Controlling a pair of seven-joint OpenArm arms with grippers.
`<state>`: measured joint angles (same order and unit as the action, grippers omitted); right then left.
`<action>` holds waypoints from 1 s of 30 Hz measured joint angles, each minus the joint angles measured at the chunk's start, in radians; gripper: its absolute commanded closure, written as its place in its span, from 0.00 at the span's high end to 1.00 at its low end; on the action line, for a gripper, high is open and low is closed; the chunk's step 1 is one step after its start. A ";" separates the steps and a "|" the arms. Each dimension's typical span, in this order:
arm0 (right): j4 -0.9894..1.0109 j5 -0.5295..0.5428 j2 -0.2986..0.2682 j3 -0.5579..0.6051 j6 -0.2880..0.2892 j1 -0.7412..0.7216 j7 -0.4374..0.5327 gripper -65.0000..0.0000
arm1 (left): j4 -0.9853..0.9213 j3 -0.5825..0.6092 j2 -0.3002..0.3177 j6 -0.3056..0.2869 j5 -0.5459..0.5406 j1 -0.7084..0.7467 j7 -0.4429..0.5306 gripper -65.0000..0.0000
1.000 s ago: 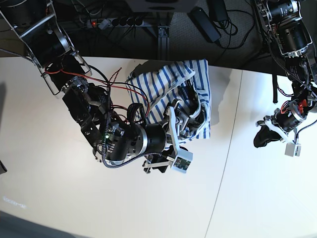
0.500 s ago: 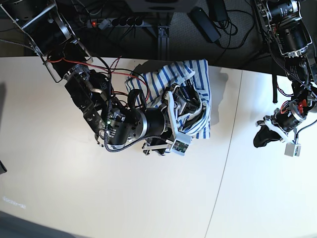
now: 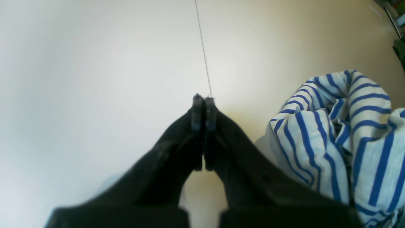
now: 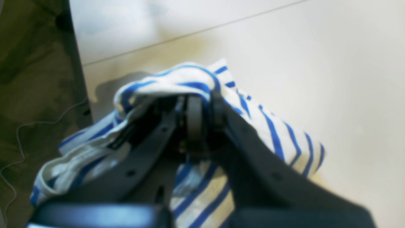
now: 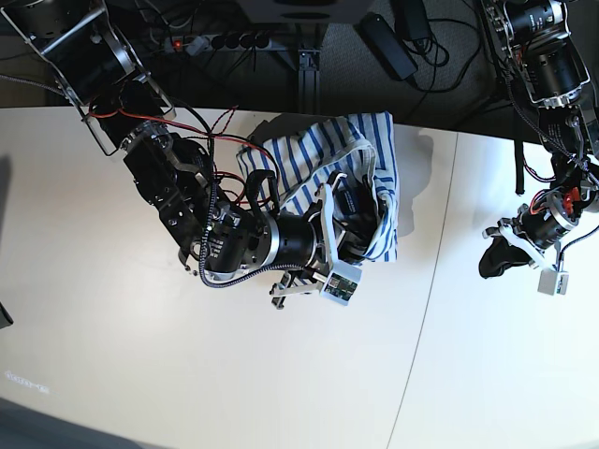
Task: Fold the T-shirt properly
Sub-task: 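Tuck and flatten the bundle's loose cloth with the right gripper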
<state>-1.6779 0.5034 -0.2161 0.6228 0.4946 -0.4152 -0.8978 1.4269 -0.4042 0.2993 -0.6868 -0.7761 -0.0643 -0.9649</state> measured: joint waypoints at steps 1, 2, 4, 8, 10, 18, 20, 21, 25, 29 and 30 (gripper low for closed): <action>0.000 0.000 0.001 0.000 0.000 0.000 0.000 0.00 | 0.000 0.000 0.000 0.000 0.000 0.000 0.000 0.00; 0.000 0.000 0.006 0.000 0.000 0.000 0.000 0.00 | 0.000 0.000 0.000 0.000 0.000 0.000 0.000 0.00; 0.000 -0.002 0.022 0.000 0.000 0.000 0.001 0.00 | 0.000 0.000 0.000 0.000 0.000 0.000 0.000 0.00; 0.000 -0.014 0.058 0.000 0.000 0.000 0.001 0.00 | 0.000 0.000 0.000 0.000 0.000 0.000 0.000 0.00; 0.000 -0.043 0.072 0.000 0.000 0.000 0.003 0.00 | 0.000 0.000 0.000 0.000 0.000 0.000 0.000 0.00; 0.001 -0.052 0.151 0.000 0.000 0.000 0.005 0.00 | 0.000 0.000 0.000 0.000 0.000 0.000 0.000 0.00; 0.001 -0.052 0.173 0.000 0.000 0.000 0.005 0.00 | 0.000 0.000 0.000 0.000 0.000 0.000 0.000 0.00; 0.001 -0.051 0.182 0.000 0.000 0.000 0.005 0.00 | 0.000 0.000 0.000 0.000 0.000 0.000 0.000 0.00; 0.001 -0.052 0.203 0.000 0.000 0.000 0.005 0.00 | 0.000 0.000 0.001 0.000 0.000 0.000 0.001 0.00; 0.022 -0.056 0.214 0.000 0.000 -0.001 0.016 0.00 | 0.000 0.000 0.021 0.000 -0.001 0.000 0.002 0.00; 0.038 -0.055 0.220 0.000 0.000 -0.001 0.019 0.00 | 0.000 0.000 0.025 0.000 0.000 0.000 0.003 0.00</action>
<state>-1.6398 0.4480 0.0036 0.6224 0.4946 -0.4160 -0.8783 1.4269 -0.4046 0.3241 -0.6865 -0.7765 -0.0643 -0.9619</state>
